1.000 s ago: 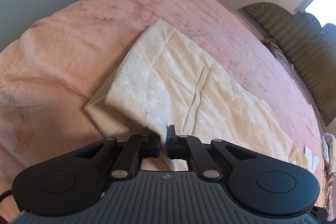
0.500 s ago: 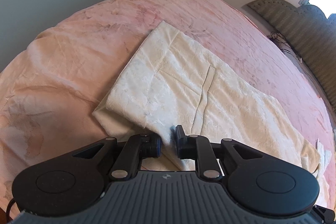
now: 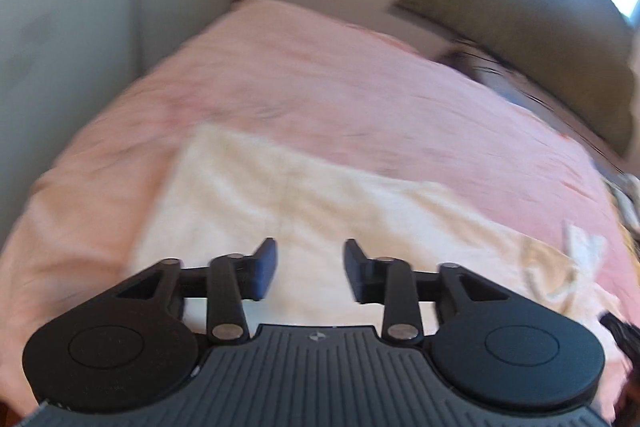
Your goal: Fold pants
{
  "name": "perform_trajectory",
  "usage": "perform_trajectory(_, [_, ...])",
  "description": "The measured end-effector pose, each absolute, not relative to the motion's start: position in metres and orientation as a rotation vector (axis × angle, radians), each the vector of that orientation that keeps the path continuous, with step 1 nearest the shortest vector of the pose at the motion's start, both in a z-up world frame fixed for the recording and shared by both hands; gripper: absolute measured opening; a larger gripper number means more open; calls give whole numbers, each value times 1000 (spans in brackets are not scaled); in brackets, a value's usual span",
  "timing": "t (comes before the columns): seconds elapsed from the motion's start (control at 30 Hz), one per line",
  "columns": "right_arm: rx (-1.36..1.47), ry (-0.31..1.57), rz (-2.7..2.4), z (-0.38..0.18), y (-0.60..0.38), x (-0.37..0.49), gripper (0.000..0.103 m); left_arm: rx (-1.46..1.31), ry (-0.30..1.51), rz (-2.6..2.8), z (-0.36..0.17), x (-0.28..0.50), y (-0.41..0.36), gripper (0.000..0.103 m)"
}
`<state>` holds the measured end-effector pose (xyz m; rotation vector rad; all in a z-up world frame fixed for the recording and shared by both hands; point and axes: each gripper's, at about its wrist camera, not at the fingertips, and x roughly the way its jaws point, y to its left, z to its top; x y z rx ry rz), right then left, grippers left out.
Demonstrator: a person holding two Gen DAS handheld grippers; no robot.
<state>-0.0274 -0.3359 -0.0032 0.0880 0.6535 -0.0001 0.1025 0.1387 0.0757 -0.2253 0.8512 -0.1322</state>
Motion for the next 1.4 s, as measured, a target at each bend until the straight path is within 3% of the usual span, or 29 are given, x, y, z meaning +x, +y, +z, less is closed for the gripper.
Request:
perform_trajectory(0.37, [445, 712, -345, -49, -519, 2, 11, 20, 964, -711, 24, 122, -72, 50])
perform_trajectory(0.53, [325, 678, -397, -29, -488, 2, 13, 118, 980, -873, 4, 106, -124, 50])
perform_trajectory(0.63, [313, 764, -414, -46, -490, 10, 12, 137, 1004, -928, -10, 104, -145, 50])
perform_trajectory(0.77, [179, 661, -509, -14, -454, 23, 17, 155, 1025, -964, -29, 104, -165, 50])
perform_trajectory(0.83, [119, 657, -388, 0, -426, 51, 26, 160, 1026, -972, -36, 103, -171, 50])
perform_trajectory(0.9, [35, 672, -307, 3, -399, 85, 53, 158, 1007, -974, -40, 101, -173, 49])
perform_trajectory(0.97, [-26, 699, -299, -3, -380, 122, 66, 157, 990, -973, -43, 101, -174, 49])
perform_trajectory(1.1, [43, 816, -344, -29, -382, 181, 65, 146, 973, -977, -47, 99, -172, 49])
perform_trajectory(1.23, [95, 866, -381, -51, -391, 195, 61, 146, 955, -981, -49, 97, -172, 50])
perform_trajectory(1.3, [94, 839, -407, -50, -393, 190, 26, 152, 941, -979, -48, 91, -168, 50])
perform_trajectory(1.4, [175, 784, -419, -43, -402, 172, 12, 172, 919, -969, -45, 89, -172, 49])
